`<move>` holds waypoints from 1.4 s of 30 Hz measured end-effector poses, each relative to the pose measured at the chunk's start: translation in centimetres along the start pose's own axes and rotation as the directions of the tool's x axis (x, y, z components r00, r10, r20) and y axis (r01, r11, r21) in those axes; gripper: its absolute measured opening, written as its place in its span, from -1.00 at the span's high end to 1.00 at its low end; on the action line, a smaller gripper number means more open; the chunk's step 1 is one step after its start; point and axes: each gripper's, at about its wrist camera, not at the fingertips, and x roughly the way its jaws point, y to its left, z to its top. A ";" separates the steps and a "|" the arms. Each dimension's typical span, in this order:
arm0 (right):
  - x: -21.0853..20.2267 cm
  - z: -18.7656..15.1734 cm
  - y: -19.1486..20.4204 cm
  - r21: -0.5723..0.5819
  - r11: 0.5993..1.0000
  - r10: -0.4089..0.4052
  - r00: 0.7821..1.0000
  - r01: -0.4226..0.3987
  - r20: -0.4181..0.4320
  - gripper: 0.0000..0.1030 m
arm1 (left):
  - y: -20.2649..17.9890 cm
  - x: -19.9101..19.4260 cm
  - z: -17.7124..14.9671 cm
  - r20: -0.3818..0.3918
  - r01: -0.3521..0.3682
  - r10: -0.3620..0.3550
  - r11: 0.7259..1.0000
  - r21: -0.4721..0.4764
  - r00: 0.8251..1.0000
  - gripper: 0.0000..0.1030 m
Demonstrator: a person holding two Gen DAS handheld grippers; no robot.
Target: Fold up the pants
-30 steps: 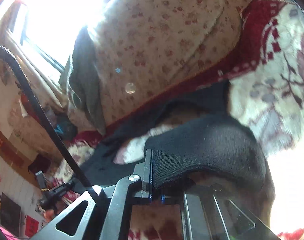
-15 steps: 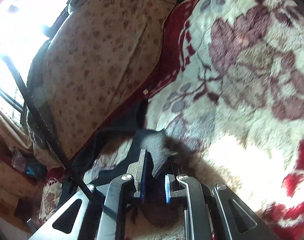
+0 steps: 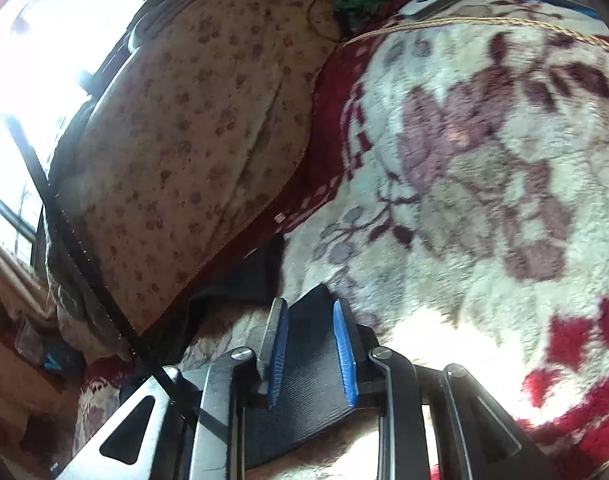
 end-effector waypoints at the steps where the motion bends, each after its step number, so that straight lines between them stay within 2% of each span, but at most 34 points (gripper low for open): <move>1: 0.1 -0.3 0.4 -0.010 1.000 0.008 1.000 -0.009 -0.010 0.23 | 0.4 -0.1 0.0 0.002 -0.008 0.008 1.000 -0.014 1.000 0.69; 2: 0.5 -0.5 1.1 -0.023 0.999 0.027 0.999 -0.028 -0.024 0.13 | 0.9 -0.3 -0.1 0.003 -0.013 0.013 1.000 -0.028 1.000 0.68; 6: 1.3 -1.2 3.2 -0.065 0.995 0.072 0.995 -0.076 -0.063 0.13 | 2.5 -1.0 0.0 0.009 -0.025 0.026 0.998 -0.065 1.000 0.68; 11: 2.4 -1.7 5.6 -0.116 0.987 0.095 0.989 -0.108 -0.113 0.06 | 3.3 -2.4 0.8 0.068 -0.126 0.132 0.989 -0.080 0.989 0.67; 15: 3.5 -2.1 6.9 -0.151 0.980 0.105 0.983 -0.128 -0.150 0.04 | 3.8 -3.1 1.7 0.087 -0.105 0.114 0.989 -0.100 0.990 0.68; 17: 4.0 -2.3 7.3 -0.156 0.978 0.113 0.980 -0.139 -0.164 0.04 | 3.5 -3.3 2.2 0.099 -0.080 0.090 0.992 -0.101 0.991 0.67; 22: 5.6 -2.7 8.8 -0.162 0.972 0.132 0.968 -0.168 -0.215 0.04 | 1.7 -2.2 3.7 0.080 0.001 0.008 0.995 -0.104 0.997 0.49; 26: 7.6 -2.9 9.9 -0.126 0.965 0.188 0.944 -0.229 -0.271 0.04 | -0.4 -0.5 5.1 0.031 0.090 -0.087 0.989 -0.118 0.996 0.49; 29: 9.2 -2.9 10.6 -0.128 0.966 0.179 0.939 -0.224 -0.293 0.04 | -2.5 1.3 6.0 -0.016 0.135 -0.137 0.984 -0.113 0.990 0.49; 36: 13.3 -2.4 12.2 -0.086 0.967 0.201 0.924 -0.240 -0.326 0.03 | -6.8 6.0 8.7 -0.100 0.188 -0.198 0.977 -0.102 0.975 0.49; 40: 15.8 -1.6 12.2 -0.042 0.974 0.196 0.927 -0.221 -0.318 -0.21 | -8.4 9.3 10.3 -0.145 0.198 -0.216 0.972 -0.125 0.966 0.49; 42: 16.7 -1.2 11.8 -0.007 0.976 0.203 0.928 -0.216 -0.313 -0.23 | -8.9 11.1 11.0 -0.164 0.205 -0.229 0.967 -0.149 0.960 0.49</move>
